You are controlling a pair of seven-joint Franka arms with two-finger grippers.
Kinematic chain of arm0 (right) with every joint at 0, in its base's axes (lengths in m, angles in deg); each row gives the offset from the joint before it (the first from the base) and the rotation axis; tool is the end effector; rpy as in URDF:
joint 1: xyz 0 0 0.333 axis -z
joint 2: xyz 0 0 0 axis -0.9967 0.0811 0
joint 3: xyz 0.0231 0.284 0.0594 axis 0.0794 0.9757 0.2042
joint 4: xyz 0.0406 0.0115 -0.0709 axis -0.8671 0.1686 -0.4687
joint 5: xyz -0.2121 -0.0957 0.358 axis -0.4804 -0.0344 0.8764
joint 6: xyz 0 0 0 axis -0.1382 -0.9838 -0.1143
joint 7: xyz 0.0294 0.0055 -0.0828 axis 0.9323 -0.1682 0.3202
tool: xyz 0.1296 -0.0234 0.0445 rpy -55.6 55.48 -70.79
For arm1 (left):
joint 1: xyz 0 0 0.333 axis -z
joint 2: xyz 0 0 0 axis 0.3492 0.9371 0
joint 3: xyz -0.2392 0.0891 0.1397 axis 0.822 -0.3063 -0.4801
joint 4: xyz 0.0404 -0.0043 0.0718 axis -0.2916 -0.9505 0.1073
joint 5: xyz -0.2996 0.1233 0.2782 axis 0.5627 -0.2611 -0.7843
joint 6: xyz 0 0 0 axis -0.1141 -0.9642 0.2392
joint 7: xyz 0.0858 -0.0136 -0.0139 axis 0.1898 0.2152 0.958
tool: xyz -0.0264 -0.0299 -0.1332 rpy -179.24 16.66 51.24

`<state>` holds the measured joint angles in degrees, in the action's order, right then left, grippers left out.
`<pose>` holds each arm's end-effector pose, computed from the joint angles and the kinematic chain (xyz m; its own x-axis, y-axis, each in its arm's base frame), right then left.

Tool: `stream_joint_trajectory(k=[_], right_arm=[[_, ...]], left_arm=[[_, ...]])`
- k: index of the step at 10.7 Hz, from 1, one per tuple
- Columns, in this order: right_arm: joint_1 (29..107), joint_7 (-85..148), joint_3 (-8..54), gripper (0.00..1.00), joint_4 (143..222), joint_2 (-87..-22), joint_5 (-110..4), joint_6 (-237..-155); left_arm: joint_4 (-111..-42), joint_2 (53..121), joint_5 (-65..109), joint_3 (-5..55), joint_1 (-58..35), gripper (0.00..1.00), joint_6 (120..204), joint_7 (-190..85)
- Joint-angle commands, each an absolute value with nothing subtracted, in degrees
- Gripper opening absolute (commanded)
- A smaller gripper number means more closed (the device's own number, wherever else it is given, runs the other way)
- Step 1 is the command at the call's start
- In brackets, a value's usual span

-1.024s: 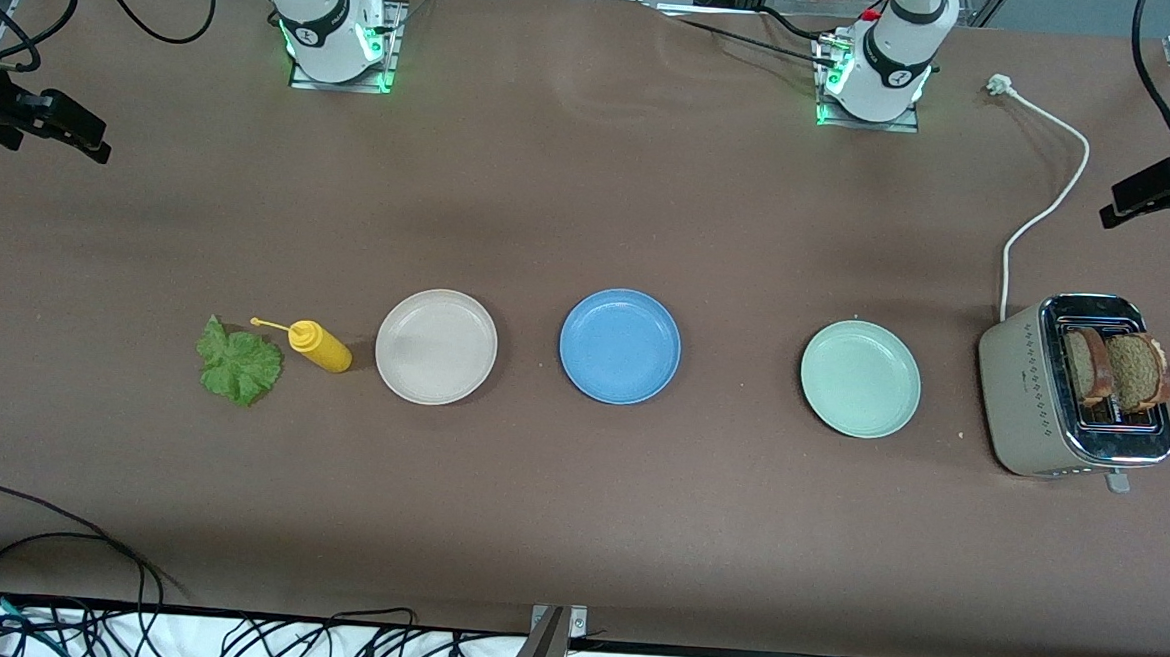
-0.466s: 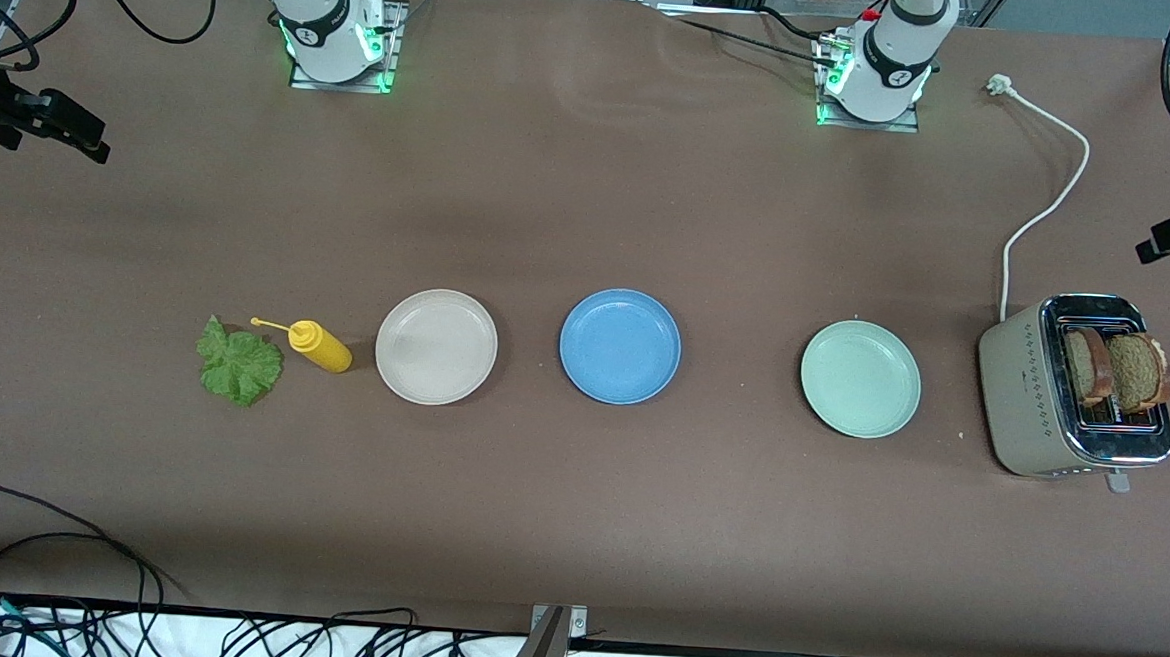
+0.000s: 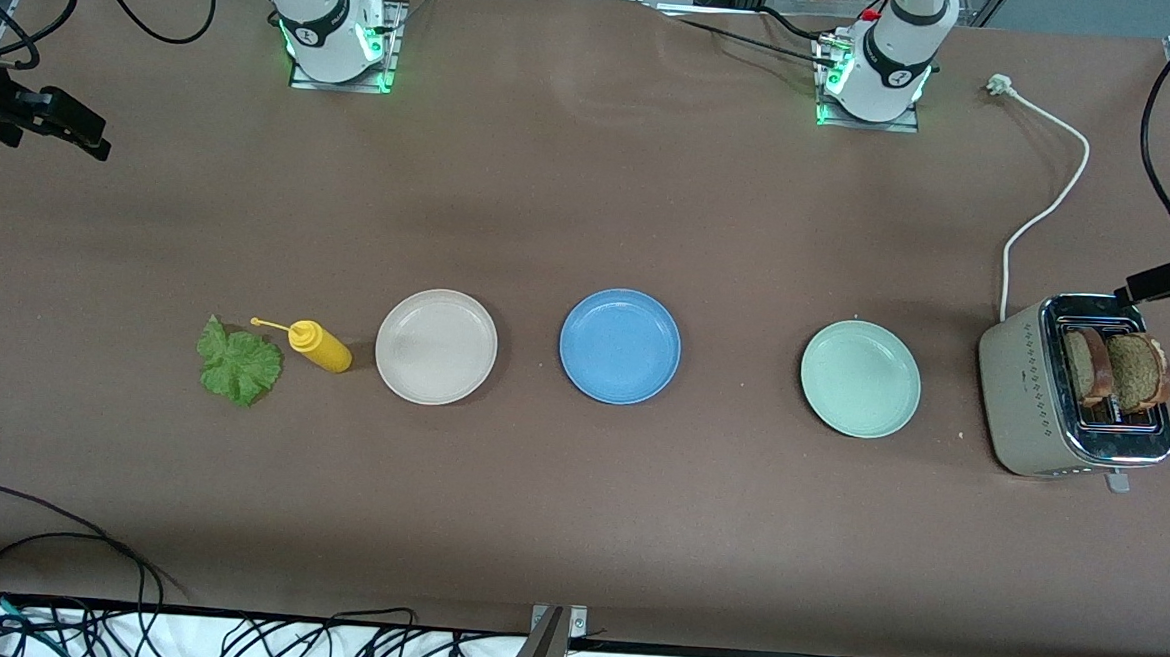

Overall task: Make sandwich in blue plate with both arms
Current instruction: 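Lower the left gripper and grasp the bread slice in the toaster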

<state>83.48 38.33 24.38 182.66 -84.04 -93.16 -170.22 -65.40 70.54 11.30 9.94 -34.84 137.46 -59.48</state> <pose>0.5539 -0.0330 0.5474 0.9956 -0.0726 -0.0592 -0.0693 -0.9960 0.0572 0.6141 0.1299 0.4844 0.9766 0.1892 -0.1026 0.1886 -0.9819 -0.0155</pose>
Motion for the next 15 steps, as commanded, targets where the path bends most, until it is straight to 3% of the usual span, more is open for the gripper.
stream_joint_trajectory(k=[1,6,9,12,13,14,15], right_arm=[[83.5,38.0,24.4,1.00,181.0,-83.6,-93.9,-168.8],[83.5,38.0,24.4,1.00,181.0,-83.6,-93.9,-168.3],[83.5,38.0,24.4,1.00,181.0,-83.6,-93.9,-168.2],[83.5,38.0,24.4,1.00,181.0,-83.6,-93.9,-168.2],[83.5,38.0,24.4,1.00,181.0,-83.6,-93.9,-168.2],[83.5,38.0,24.4,1.00,181.0,-83.6,-93.9,-168.2],[83.5,38.0,24.4,1.00,181.0,-83.6,-93.9,-168.2]], left_arm=[[-69.6,73.0,5.2,10.5,-35.0,1.00,146.5,-61.3],[-71.5,80.4,3.6,10.5,-38.1,1.00,155.9,-71.0],[-74.5,81.3,3.6,10.5,-38.2,0.70,158.8,-70.8],[-75.4,81.3,2.8,10.5,-38.2,0.26,159.5,-70.4],[-75.4,81.3,2.8,10.5,-38.2,0.20,159.3,-69.7],[-75.4,81.0,2.8,10.5,-38.3,0.05,159.0,-69.4],[-75.3,80.7,2.8,10.5,-38.4,0.00,157.9,-69.4]])
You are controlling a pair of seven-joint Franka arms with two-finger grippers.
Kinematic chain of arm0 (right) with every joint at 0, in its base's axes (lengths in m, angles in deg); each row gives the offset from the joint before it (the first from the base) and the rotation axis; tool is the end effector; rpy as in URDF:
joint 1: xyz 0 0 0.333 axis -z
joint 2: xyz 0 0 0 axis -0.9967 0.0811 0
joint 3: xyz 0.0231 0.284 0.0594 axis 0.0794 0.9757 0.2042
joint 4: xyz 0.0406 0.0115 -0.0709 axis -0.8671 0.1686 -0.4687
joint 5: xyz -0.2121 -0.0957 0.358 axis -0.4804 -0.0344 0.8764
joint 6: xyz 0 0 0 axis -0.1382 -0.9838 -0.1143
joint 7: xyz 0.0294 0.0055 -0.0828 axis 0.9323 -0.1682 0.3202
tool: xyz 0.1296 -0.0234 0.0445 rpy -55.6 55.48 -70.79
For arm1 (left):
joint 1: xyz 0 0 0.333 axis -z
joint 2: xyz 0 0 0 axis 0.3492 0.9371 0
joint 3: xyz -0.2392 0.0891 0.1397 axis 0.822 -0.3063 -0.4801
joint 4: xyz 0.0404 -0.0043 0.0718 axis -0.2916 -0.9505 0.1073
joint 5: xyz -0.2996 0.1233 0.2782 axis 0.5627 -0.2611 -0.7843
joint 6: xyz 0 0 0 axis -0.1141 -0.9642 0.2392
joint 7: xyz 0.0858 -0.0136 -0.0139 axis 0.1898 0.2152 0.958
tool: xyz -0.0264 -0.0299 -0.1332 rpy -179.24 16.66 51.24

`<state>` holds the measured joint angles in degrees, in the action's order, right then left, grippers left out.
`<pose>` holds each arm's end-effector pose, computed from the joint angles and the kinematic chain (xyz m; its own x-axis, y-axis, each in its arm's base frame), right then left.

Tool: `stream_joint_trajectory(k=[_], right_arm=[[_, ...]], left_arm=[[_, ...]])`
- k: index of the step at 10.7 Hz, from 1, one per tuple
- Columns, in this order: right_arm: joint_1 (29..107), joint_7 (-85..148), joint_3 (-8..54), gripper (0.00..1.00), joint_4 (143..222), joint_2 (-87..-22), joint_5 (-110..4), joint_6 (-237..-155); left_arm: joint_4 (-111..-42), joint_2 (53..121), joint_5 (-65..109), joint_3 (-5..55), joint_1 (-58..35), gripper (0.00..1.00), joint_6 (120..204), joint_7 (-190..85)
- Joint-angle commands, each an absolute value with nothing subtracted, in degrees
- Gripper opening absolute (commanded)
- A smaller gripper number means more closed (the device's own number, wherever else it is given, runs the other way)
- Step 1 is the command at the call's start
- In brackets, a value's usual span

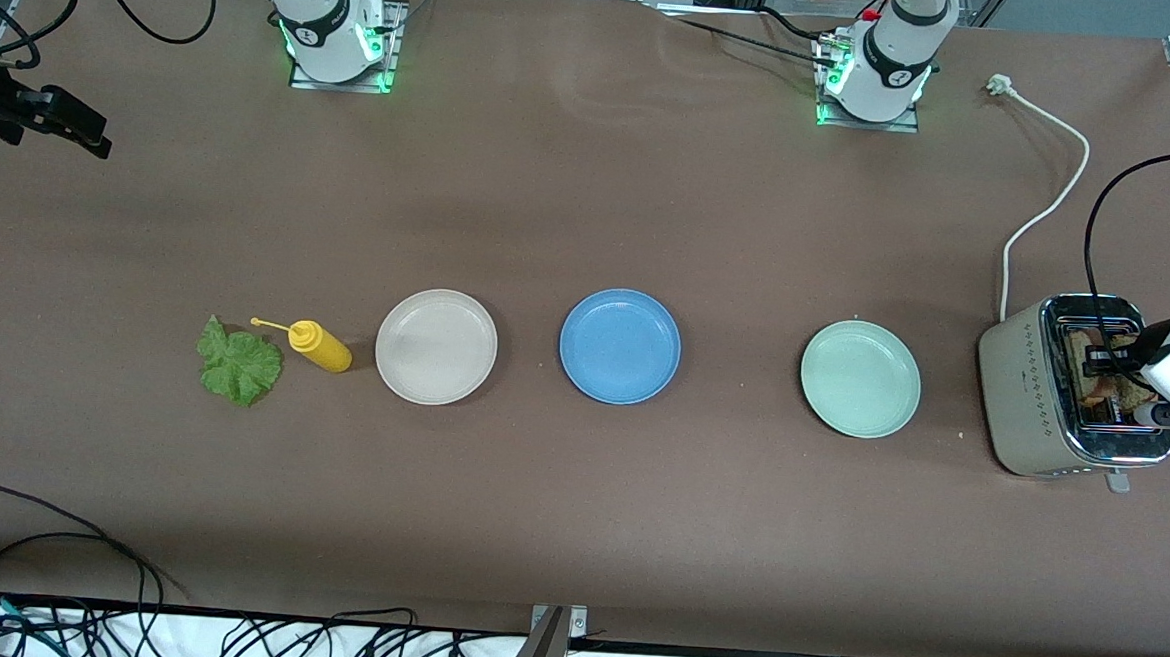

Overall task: Make sandwich in blue plate with both arms
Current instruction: 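Lower the left gripper and grasp the bread slice in the toaster, then lift the bread slice out of the toaster with the left gripper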

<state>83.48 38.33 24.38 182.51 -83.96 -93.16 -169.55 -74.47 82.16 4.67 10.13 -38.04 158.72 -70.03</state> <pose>0.5527 -0.0330 0.5470 0.9949 -0.0733 -0.0697 -0.0693 -0.9959 0.0576 0.6385 0.1803 0.3022 0.9936 0.0069 -0.1127 -0.0026 -0.9965 -0.0839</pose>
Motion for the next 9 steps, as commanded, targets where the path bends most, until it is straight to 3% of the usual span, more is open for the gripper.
stream_joint_trajectory(k=[1,5,9], right_arm=[[83.5,38.0,24.4,1.00,181.0,-83.6,-93.9,-168.2],[83.5,38.0,24.4,1.00,181.0,-83.6,-93.9,-168.2],[83.5,38.0,24.4,1.00,181.0,-83.6,-93.9,-168.2]], left_arm=[[-75.1,80.6,2.9,10.5,-38.5,0.00,157.1,-69.5],[-73.2,75.8,2.8,10.6,-38.4,0.00,152.3,-69.4],[-61.6,73.7,3.9,11.7,-37.8,0.00,136.9,-69.9]])
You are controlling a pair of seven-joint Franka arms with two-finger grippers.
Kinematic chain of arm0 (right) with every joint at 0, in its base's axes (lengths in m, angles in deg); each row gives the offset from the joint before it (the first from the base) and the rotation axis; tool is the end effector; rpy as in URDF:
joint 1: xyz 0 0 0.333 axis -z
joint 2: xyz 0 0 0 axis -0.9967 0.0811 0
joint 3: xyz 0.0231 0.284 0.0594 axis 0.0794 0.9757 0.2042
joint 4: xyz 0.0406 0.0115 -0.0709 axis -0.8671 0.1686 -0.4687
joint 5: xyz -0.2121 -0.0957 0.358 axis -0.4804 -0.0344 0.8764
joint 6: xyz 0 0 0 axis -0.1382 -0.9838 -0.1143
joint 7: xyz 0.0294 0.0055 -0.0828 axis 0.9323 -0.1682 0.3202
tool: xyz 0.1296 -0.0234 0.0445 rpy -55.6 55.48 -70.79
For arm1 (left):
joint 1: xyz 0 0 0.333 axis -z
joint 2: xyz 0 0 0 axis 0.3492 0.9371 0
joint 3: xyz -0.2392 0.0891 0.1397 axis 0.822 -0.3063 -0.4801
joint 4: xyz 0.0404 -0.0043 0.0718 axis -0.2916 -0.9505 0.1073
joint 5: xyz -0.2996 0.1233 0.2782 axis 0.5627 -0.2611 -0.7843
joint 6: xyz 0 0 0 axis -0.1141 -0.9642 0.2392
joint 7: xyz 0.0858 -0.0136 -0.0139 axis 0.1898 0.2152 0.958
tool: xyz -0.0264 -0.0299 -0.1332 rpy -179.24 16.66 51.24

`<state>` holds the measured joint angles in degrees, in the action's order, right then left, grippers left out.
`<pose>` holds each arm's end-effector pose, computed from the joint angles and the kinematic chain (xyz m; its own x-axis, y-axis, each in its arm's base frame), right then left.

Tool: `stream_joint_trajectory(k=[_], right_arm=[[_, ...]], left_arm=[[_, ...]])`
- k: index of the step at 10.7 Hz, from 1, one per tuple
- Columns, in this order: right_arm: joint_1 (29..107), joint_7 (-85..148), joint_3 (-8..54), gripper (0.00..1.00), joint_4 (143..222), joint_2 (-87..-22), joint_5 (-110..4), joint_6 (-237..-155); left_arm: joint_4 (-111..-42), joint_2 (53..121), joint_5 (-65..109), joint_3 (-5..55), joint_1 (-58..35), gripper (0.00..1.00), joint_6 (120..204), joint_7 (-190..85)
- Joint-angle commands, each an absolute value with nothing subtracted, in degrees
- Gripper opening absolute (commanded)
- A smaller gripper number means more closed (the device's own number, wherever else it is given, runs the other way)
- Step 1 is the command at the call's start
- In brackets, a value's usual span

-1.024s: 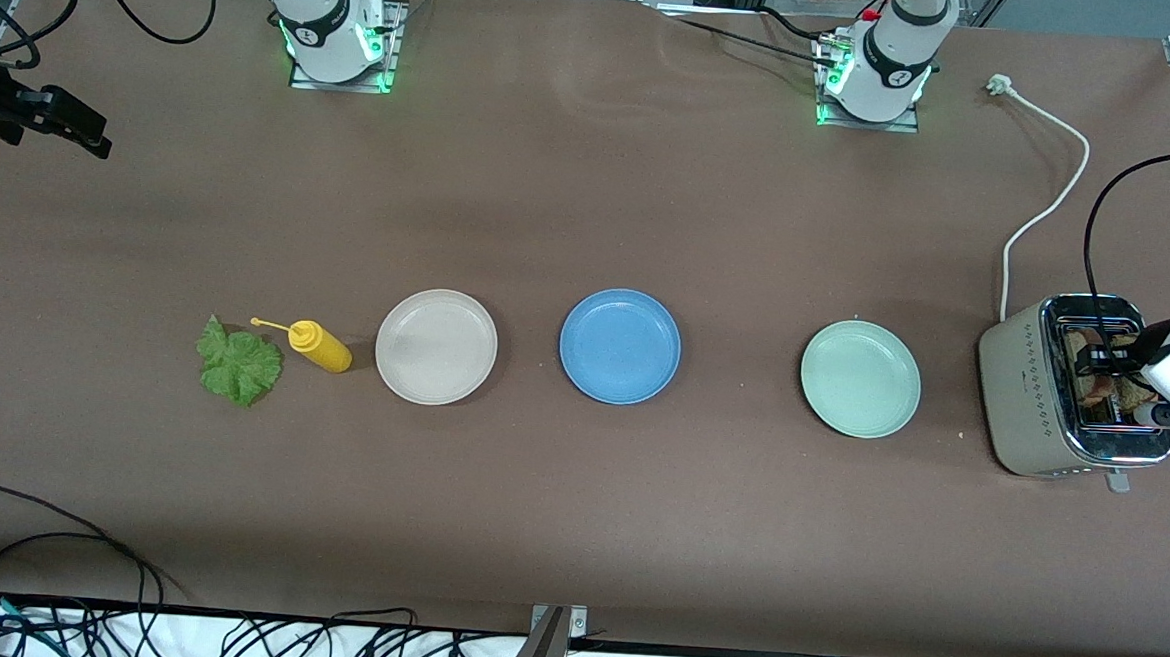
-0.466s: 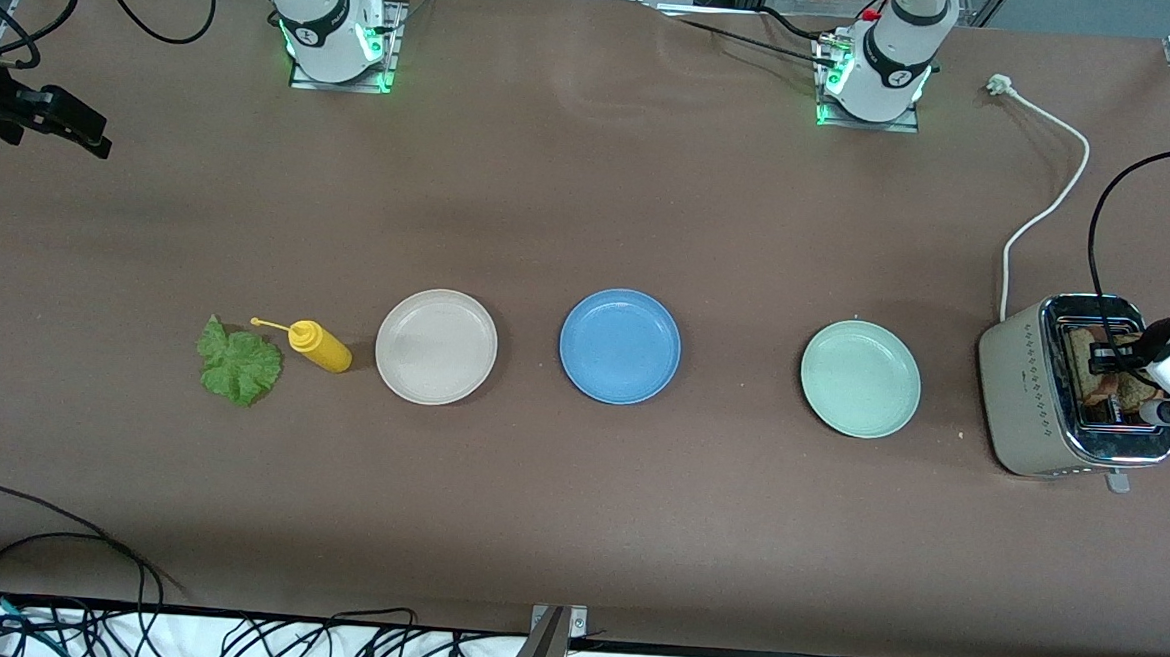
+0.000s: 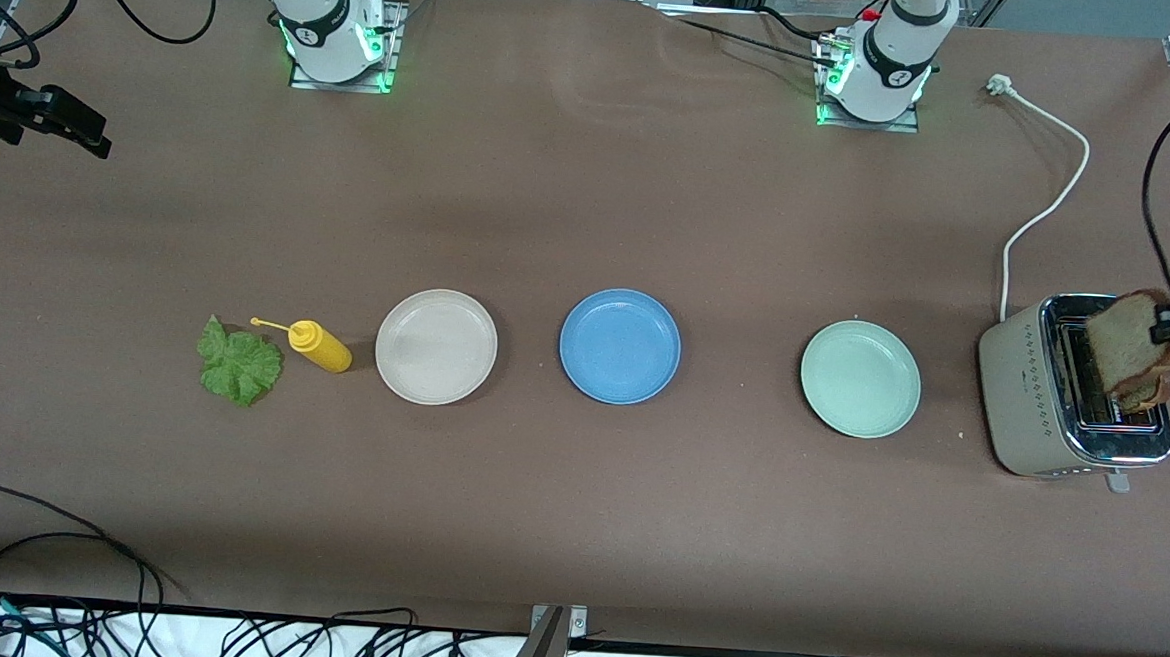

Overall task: Make sandwich in blue plate with both arms
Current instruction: 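Lift the bread slice out of the toaster with the left gripper, then carry the bread slice to the blue plate with the left gripper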

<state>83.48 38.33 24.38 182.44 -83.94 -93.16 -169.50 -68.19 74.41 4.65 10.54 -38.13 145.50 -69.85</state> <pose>0.5528 -0.0330 0.5474 0.9949 -0.0733 -0.0696 -0.0694 -0.9959 0.0576 0.6251 0.1779 0.4283 0.9943 0.0347 -0.1011 0.0241 -0.9942 -0.1050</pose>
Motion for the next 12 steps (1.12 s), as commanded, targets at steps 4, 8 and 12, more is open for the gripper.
stream_joint_trajectory(k=[4,8,12], right_arm=[[83.5,38.0,24.4,1.00,181.0,-83.6,-93.9,-168.2],[83.5,38.0,24.4,1.00,181.0,-83.6,-93.9,-167.7],[83.5,37.3,23.0,1.00,179.9,-83.6,-93.8,-167.6]], left_arm=[[-56.8,73.4,6.7,19.3,-37.9,0.00,131.1,-69.5],[-56.9,73.4,18.8,24.7,-37.9,0.00,131.1,-65.6],[-57.1,76.4,24.1,29.3,-33.6,0.00,132.0,-57.2]])
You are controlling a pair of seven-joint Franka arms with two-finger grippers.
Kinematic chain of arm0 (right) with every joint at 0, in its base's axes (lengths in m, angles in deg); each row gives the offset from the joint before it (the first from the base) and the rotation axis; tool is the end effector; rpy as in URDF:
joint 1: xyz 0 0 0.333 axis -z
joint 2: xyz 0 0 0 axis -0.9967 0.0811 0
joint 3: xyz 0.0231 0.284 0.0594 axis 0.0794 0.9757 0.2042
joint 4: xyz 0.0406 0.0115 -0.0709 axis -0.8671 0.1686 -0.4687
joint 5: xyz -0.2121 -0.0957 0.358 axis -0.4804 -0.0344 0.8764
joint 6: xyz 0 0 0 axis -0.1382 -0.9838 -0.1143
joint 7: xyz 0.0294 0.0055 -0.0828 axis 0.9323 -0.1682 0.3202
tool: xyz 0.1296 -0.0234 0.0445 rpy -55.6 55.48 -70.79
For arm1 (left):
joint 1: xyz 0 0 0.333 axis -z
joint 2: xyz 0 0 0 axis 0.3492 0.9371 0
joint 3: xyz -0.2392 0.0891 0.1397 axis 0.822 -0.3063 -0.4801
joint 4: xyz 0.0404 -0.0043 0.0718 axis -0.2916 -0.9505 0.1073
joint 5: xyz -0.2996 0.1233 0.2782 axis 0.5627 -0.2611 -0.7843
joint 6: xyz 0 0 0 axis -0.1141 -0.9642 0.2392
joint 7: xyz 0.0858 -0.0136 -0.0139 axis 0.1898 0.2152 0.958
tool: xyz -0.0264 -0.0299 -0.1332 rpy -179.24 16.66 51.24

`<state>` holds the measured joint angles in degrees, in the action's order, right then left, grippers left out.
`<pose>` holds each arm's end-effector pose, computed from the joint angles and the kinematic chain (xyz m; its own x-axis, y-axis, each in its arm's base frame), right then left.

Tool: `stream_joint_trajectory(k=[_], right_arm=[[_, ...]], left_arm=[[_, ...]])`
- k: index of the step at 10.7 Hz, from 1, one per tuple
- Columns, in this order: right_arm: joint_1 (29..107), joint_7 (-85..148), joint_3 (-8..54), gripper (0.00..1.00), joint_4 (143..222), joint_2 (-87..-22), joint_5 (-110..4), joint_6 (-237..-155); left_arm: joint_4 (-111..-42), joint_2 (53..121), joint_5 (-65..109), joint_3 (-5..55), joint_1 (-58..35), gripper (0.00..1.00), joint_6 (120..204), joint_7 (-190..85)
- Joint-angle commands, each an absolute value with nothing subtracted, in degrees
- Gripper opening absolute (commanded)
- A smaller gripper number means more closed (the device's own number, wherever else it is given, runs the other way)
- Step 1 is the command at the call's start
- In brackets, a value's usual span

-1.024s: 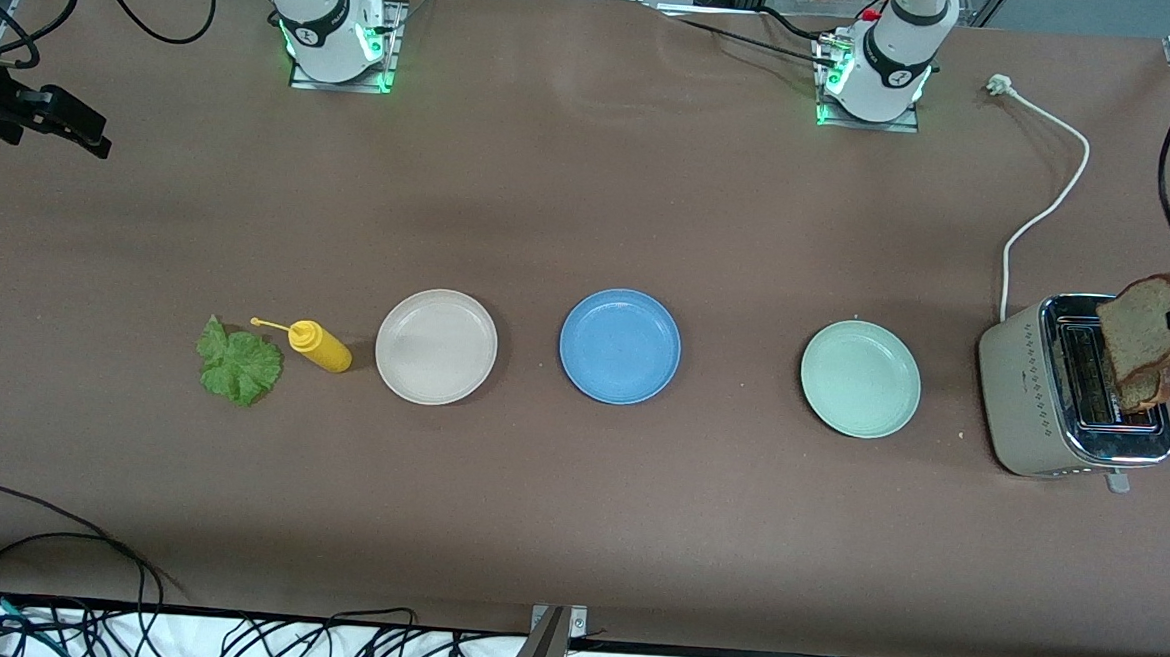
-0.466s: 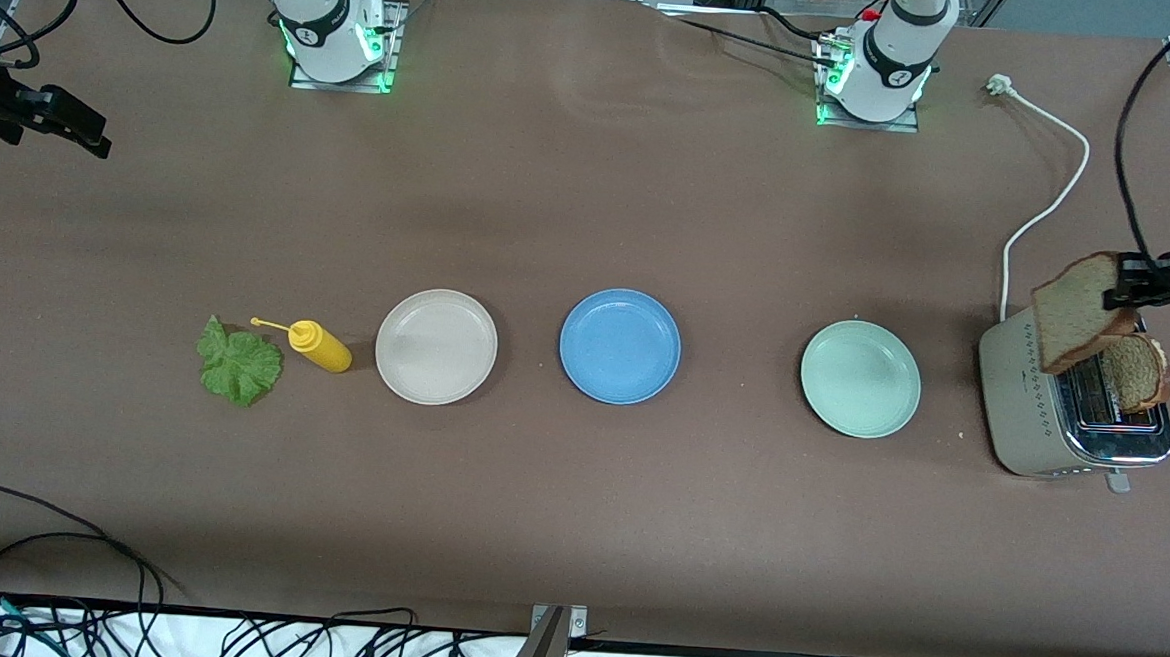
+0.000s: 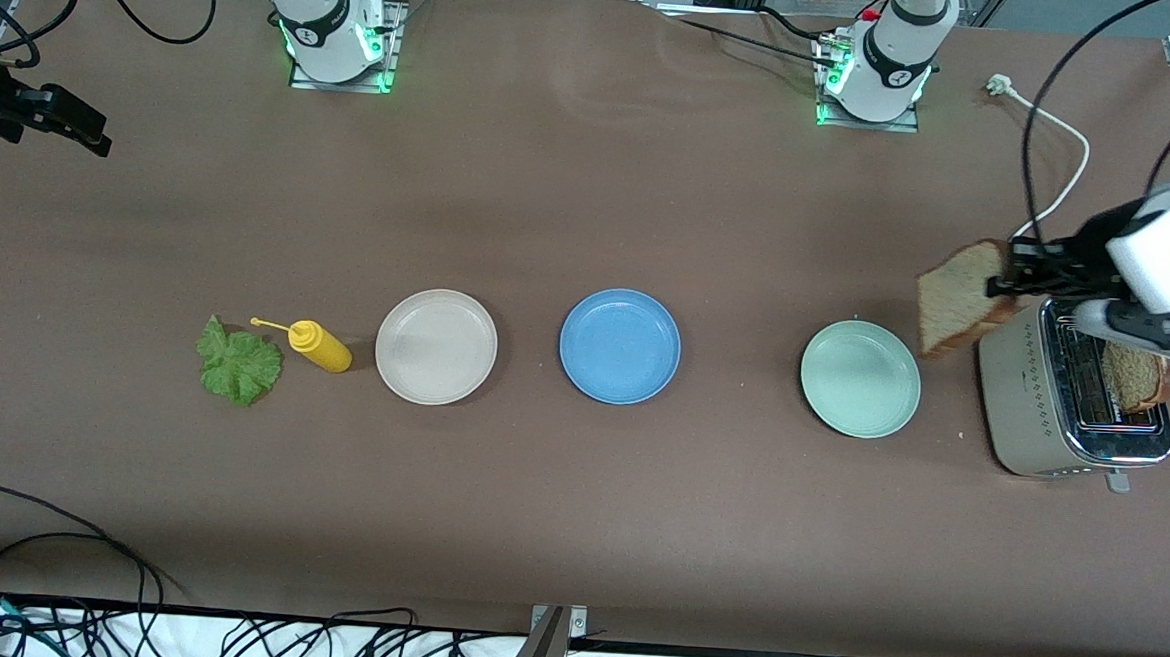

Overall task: Make sandwich in blue plate with both arms
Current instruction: 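Carry the bread slice to the blue plate with the left gripper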

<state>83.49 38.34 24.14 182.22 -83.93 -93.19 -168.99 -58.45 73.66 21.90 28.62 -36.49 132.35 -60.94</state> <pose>0.5517 -0.0356 0.5485 0.9941 -0.0783 -0.0749 -0.0741 -0.9956 0.0579 0.6308 -0.0648 0.5161 0.9853 -0.1379 -0.1006 -0.1105 -0.9644 0.2401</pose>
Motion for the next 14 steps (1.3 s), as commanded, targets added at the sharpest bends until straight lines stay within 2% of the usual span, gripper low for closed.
stream_joint_trajectory(k=[1,4,8,11,14], right_arm=[[83.5,37.3,23.1,1.00,179.9,-83.6,-93.8,-167.6],[83.5,37.3,23.0,1.00,179.9,-83.6,-93.8,-167.5],[83.5,37.3,23.1,1.00,179.8,-83.6,-93.9,-166.8],[83.5,37.3,23.1,1.00,179.8,-83.6,-93.9,-166.7],[83.5,37.3,23.1,1.00,179.8,-83.6,-93.9,-165.4]], left_arm=[[-57.4,77.8,26.8,29.2,-32.7,0.00,132.9,-56.0],[-59.2,82.6,37.8,29.2,-30.8,0.00,140.6,-55.2],[-61.2,92.1,45.4,29.2,-25.1,0.00,152.2,-51.0],[-71.3,92.9,55.3,29.3,-19.1,0.00,167.5,-54.3],[-75.8,96.0,64.6,29.3,-15.3,0.00,175.8,-65.7]])
